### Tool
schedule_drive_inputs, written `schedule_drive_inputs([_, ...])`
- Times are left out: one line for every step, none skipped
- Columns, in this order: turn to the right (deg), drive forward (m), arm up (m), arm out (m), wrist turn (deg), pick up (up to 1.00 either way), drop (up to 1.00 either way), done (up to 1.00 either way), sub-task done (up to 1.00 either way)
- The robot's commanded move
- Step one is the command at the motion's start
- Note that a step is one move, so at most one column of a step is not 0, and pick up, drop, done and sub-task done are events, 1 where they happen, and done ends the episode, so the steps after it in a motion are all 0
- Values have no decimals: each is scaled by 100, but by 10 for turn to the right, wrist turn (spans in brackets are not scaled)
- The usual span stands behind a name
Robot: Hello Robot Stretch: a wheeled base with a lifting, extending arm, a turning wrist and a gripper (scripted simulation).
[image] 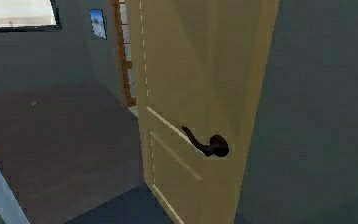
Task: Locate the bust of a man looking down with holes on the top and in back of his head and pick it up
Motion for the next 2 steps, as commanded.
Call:
schedule_drive_inputs([0, 0, 0, 0, 0, 100, 0, 0, 0])
schedule_drive_inputs([0, 0, 0, 0, 0, 0, 0, 100, 0])
